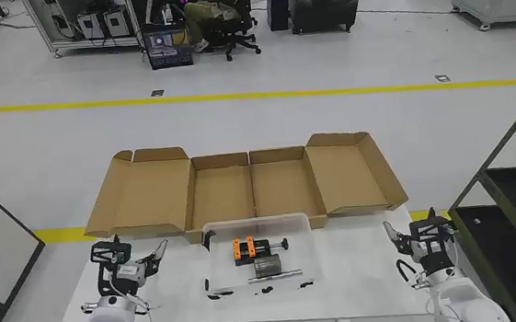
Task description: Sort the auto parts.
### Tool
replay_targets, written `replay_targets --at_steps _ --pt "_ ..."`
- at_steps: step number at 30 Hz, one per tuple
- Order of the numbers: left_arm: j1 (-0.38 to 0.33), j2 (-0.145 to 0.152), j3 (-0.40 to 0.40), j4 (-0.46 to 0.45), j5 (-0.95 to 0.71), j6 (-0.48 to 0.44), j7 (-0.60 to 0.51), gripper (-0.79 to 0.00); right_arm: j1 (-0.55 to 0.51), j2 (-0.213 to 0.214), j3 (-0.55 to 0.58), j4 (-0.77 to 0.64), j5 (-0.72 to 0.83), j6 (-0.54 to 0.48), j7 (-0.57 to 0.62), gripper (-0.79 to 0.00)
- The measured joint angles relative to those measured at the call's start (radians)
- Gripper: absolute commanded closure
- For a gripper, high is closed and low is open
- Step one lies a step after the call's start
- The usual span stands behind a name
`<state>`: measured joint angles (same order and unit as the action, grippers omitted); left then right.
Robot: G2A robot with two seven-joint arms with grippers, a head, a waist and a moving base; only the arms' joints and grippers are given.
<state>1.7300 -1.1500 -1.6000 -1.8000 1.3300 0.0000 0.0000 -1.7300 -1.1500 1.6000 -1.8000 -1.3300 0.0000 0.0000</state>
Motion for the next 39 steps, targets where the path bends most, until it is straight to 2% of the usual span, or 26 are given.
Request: replay_targets --at_steps 21,25,31,37,39 --pt "0.0 0.0 0.0 0.0 0.0 0.0 0.0 -0.785 0.0 0.0 0.0 0.0 0.0 0.0 0.0 -0.785" --pt "0.0 0.0 0.0 0.0 0.0 0.0 0.0 -0.785 0.002 -0.001 -0.014 -0.033 -0.044 0.002 -0.012 -0.785" --pt "0.0 0.0 0.0 0.0 0.0 0.0 0.0 -0.785 0.057 -0.004 -0.089 -0.089 -0.113 -0.072 0.039 -0.785" --pt "0.0 0.0 0.0 0.0 0.0 0.0 0.0 -0.785 0.148 -0.005 -0.167 -0.063 -0.096 -0.247 0.115 -0.785" --pt "0.0 0.0 0.0 0.0 0.0 0.0 0.0 -0.785 0.146 -0.005 -0.166 -0.063 -0.096 -0.234 0.114 -0.785"
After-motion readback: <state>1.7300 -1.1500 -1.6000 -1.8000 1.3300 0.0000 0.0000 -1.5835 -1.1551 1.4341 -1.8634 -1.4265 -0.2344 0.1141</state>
